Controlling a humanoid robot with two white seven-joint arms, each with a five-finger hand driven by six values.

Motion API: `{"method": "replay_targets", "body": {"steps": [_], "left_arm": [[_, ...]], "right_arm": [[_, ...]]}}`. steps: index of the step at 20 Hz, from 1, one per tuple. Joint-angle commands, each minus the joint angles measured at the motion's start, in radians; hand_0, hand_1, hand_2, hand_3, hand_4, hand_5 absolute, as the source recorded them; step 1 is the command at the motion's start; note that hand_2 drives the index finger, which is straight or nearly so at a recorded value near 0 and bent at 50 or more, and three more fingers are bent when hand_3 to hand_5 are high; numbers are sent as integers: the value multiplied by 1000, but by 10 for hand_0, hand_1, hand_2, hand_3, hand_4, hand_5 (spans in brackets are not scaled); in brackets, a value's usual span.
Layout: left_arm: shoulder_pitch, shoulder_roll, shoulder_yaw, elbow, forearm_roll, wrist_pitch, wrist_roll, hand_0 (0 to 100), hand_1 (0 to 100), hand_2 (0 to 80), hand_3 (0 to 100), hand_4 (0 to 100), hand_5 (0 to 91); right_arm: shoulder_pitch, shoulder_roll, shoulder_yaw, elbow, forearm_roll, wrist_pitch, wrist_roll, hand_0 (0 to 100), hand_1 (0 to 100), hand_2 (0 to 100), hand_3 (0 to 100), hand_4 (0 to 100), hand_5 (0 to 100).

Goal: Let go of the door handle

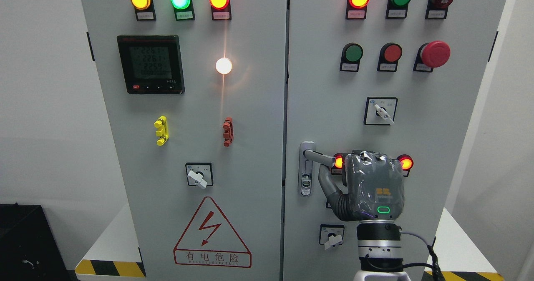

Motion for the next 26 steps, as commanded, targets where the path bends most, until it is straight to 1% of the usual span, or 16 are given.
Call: {"method": "replay_targets", "body": {"steps": [1, 4, 7, 12, 14, 15, 17, 18, 19, 20, 21, 22, 23, 24, 25, 26], "left_arm": [[17, 0, 0, 0, 1, -1, 0, 120, 556, 0, 0, 0, 0], [17, 0, 0, 0, 1, -1, 0, 120, 556, 0, 0, 0, 0], [17, 0, 0, 0, -1, -1, 0, 120, 556, 0, 0, 0, 0], [17, 0, 0, 0, -1, -1, 0, 120, 556, 0, 0, 0, 0], [17, 0, 0, 0, 1, -1, 0, 120, 556, 0, 0, 0, 0], [17, 0, 0, 0, 1, -1, 0, 120, 556, 0, 0, 0, 0], [17, 0, 0, 0, -1, -1, 0, 120, 556, 0, 0, 0, 0], [17, 0, 0, 0, 1, -1, 0, 120, 556, 0, 0, 0, 0], [17, 0, 0, 0, -1, -1, 0, 120, 556, 0, 0, 0, 0], [17, 0, 0, 0, 1, -1, 0, 120, 556, 0, 0, 0, 0], [17, 0, 0, 1, 1, -1, 0, 120, 556, 0, 0, 0, 0], [17, 0, 0, 0, -1, -1, 0, 120, 556, 0, 0, 0, 0], [17, 0, 0, 0, 1, -1, 0, 120, 556, 0, 0, 0, 0], [17, 0, 0, 0, -1, -1, 0, 120, 556, 0, 0, 0, 0], [17, 0, 0, 1, -1, -1, 0, 120, 556, 0, 0, 0, 0], [17, 0, 0, 0, 1, -1, 0, 120, 556, 0, 0, 0, 0]], "right_arm": [[7, 0, 2, -4, -1, -2, 0, 527, 443, 1000, 1000, 1000, 1000], [11, -1, 5, -6, -2, -4, 0, 555, 432, 999, 1000, 1000, 1000], [33, -1, 5, -23, -4, -7, -1, 580, 417, 997, 1000, 1000, 1000], [85, -4, 1, -69, -4, -10, -4, 572, 402, 997, 1000, 1000, 1000], [121, -29, -1, -102, -8, -10, -6, 562, 399, 991, 1000, 1000, 997], [140, -43, -4, -121, -10, -11, -7, 557, 393, 972, 1000, 1000, 992], [171, -55, -19, -153, -13, -33, -27, 551, 383, 946, 1000, 1000, 992], [187, -55, -42, -171, -16, -57, -33, 551, 366, 917, 1000, 987, 979], [207, -55, -71, -190, -16, -97, -33, 553, 354, 868, 1000, 961, 940], [226, -54, -106, -208, -18, -146, -35, 554, 340, 839, 1000, 950, 913], [243, -52, -147, -223, -19, -199, -38, 555, 323, 786, 1000, 910, 864], [260, -46, -192, -239, -19, -250, -43, 554, 312, 723, 952, 856, 803], [273, -44, -239, -247, -21, -298, -52, 552, 306, 691, 919, 830, 773], [284, -44, -287, -251, -31, -347, -58, 549, 301, 646, 865, 790, 727], [293, -44, -333, -253, -65, -403, -63, 546, 298, 596, 821, 752, 701], [298, -44, -379, -254, -103, -460, -66, 545, 295, 565, 795, 733, 678]]}}
